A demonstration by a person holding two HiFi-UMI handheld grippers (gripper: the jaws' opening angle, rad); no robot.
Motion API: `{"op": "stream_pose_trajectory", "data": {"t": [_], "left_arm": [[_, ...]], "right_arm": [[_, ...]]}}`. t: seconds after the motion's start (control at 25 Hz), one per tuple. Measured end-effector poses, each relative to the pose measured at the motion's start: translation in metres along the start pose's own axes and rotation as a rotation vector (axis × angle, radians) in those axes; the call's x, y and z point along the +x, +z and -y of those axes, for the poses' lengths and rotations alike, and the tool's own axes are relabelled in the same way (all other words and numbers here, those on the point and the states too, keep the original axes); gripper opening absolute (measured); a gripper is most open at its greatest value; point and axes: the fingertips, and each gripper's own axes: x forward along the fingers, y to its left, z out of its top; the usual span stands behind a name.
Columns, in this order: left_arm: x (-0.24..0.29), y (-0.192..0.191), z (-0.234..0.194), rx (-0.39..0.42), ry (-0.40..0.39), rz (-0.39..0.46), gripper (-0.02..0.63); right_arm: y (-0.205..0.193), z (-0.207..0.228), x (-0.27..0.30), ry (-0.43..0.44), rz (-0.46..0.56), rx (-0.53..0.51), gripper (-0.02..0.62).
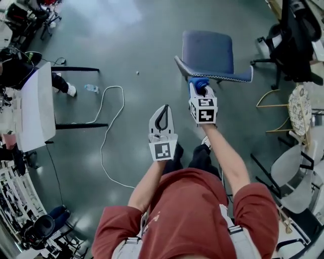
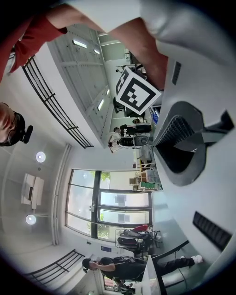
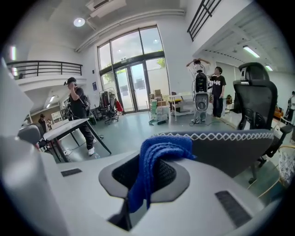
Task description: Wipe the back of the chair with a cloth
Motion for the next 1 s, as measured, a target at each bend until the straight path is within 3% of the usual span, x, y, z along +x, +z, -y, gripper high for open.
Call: {"op": "stream_pose_trajectory", "data": {"t": [0.24,0.36,0.48,0.64,1.0], "left_arm": [[-0.004,0.042,0.012,-0.039,-0.060,0.008,0.012],[0.004,0.064,0.020,-0.056,-0.089,0.026,0.012],[0.009,0.087,0.029,-0.098,-0.119,-0.011,0.012],[0.013,0.122,0.033,-0.126,-0.143,0.000,0.012],[0.010,0.223,0.042,0.006,-0.168,0.201,0.012]], "right_arm": [[0.013,0.016,-0.086,-0.036,0.098,0.103,0.066],[0.031,0.052,-0.141,-0.094,0.185,0.194,0.066],[0.043,0.087,-0.196,-0.159,0.253,0.231,0.064],[0.069,0.106,-0.244,-0.190,0.314,0.140,0.064],[0.179,0.087,-0.316,-0.244,0.594,-0.119,0.066]]}}
